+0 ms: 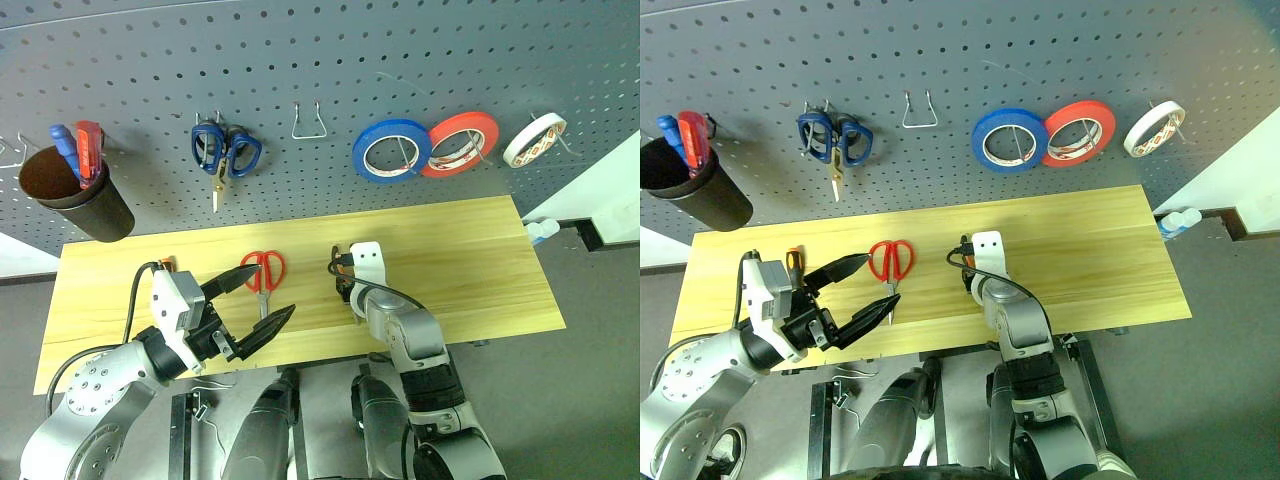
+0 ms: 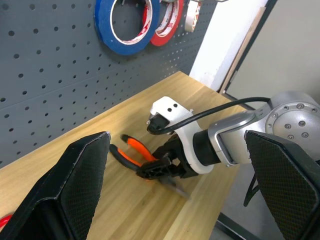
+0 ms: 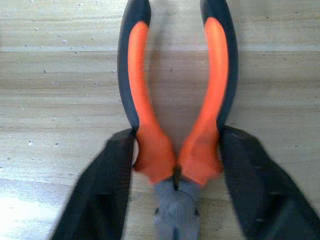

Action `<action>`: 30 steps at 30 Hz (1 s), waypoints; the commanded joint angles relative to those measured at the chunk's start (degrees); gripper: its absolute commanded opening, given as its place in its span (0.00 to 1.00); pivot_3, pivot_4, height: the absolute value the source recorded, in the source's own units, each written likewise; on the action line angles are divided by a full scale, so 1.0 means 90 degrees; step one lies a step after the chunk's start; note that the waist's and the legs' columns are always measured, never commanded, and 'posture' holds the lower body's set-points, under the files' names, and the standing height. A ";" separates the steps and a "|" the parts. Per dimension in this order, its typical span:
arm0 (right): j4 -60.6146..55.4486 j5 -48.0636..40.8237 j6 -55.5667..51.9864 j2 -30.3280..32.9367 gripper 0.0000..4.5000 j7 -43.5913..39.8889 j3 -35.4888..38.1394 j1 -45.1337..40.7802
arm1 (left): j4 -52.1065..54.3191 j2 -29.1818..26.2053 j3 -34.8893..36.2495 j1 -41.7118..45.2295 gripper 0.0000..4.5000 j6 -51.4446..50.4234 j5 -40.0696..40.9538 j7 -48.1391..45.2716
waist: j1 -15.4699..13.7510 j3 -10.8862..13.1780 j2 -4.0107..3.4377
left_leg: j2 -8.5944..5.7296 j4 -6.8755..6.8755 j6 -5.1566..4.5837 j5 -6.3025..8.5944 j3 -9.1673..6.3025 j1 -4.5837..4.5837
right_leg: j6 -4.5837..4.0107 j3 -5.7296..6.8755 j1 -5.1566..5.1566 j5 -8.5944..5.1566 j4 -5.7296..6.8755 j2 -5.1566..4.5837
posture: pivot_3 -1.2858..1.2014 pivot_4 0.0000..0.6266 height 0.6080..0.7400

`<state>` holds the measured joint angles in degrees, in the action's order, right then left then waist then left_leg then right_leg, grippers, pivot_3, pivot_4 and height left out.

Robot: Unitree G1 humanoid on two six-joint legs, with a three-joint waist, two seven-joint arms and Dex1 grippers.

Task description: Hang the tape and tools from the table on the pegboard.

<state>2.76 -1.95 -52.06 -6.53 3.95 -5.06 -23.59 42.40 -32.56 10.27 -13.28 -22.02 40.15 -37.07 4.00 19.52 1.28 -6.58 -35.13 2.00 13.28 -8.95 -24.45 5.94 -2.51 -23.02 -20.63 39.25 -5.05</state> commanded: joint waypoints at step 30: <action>-0.0476 -0.0110 -0.0326 0.0705 0.46 -0.0628 0.0152 0.0193 | -0.0013 -0.0096 0.0133 0.0059 1.00 0.0110 0.0060 -0.0173 | -0.0002 0.0013 -0.0004 | 0.0000 0.0000 -0.0014 0.0008 0.0000 -0.0001 | 0.0000 0.0000 0.0000 0.0000 -0.0004 0.0000 | 0.51 0.65 0.84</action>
<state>-0.03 -2.61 -54.43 -0.50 -1.43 -3.95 -22.99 41.21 -33.14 10.33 -12.47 -22.01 40.15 -37.87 3.99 19.64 1.24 -6.58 -35.13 1.87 13.35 -8.93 -24.46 5.94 -2.51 -23.02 -20.63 39.21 -5.05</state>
